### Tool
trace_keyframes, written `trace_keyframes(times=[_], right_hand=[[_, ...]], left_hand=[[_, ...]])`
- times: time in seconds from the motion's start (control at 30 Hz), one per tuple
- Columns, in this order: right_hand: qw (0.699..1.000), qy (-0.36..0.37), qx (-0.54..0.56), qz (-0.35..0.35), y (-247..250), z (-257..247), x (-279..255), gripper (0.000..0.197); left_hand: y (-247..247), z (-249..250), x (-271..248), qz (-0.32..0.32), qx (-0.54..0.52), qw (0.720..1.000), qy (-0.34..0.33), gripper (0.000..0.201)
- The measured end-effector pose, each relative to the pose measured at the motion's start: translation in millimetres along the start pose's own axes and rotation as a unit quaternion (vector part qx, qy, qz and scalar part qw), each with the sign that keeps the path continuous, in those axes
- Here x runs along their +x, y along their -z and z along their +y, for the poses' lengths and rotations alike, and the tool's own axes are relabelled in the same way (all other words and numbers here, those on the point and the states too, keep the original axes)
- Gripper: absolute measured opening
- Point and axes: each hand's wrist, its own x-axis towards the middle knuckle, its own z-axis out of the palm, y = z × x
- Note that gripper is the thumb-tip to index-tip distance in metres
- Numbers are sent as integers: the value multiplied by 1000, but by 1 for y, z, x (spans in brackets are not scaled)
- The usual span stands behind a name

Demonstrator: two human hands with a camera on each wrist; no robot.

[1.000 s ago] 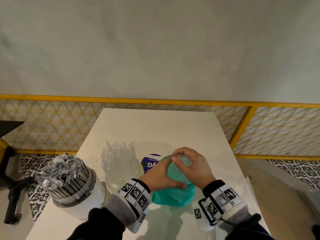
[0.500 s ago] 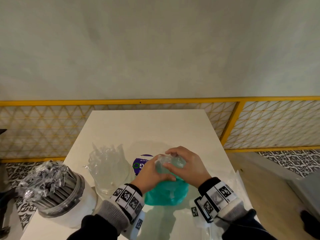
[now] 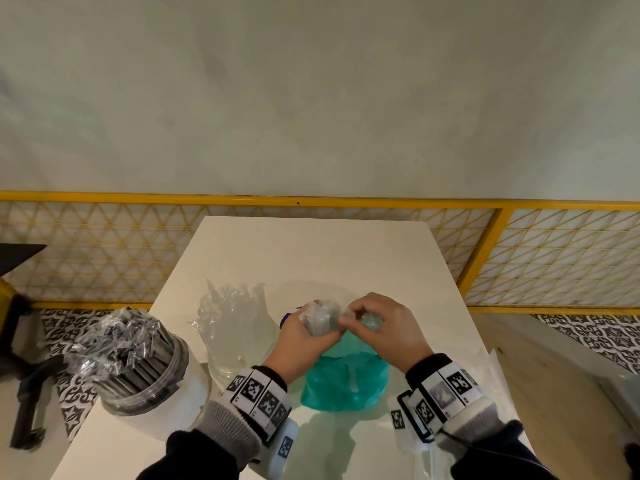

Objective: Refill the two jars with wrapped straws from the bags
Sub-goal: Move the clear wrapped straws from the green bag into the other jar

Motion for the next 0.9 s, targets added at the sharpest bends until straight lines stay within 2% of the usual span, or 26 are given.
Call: trace_keyframes(times=[0.13, 0.23, 0.3, 0.43, 0.53, 0.63, 0.7, 0.83, 0.9], right_hand=[[1000, -2, 4, 5, -1, 4, 3, 25], [1000, 1, 11, 1, -3, 3, 5, 22], [1000, -2, 15, 3, -4, 2, 5, 26], [1000, -1, -18, 3, -4, 3, 6, 25], [1000, -3, -21, 4, -2, 3, 6, 25], [1000, 0, -21, -1, -3, 3, 7, 24], [1000, 0, -21, -5, -5, 2, 7, 24], [1000, 2, -23, -8, -6, 2, 9, 24], [1000, 3, -22, -7, -6, 2, 9, 25]], left_hand=[[14, 17, 2, 49, -20, 999, -3, 18], [21, 30, 4, 43, -26, 999, -7, 18], [22, 36, 4, 46, -19, 999, -18, 16], [30, 59, 2, 120, -29, 991, -52, 16], [50, 95, -7, 159, -43, 981, -106, 19], [75, 136, -18, 193, -40, 971, -137, 4], [91, 152, -20, 224, -57, 958, -169, 11], [110, 156, -22, 265, -10, 948, -179, 17], [112, 147, -24, 287, 12, 942, -172, 14]])
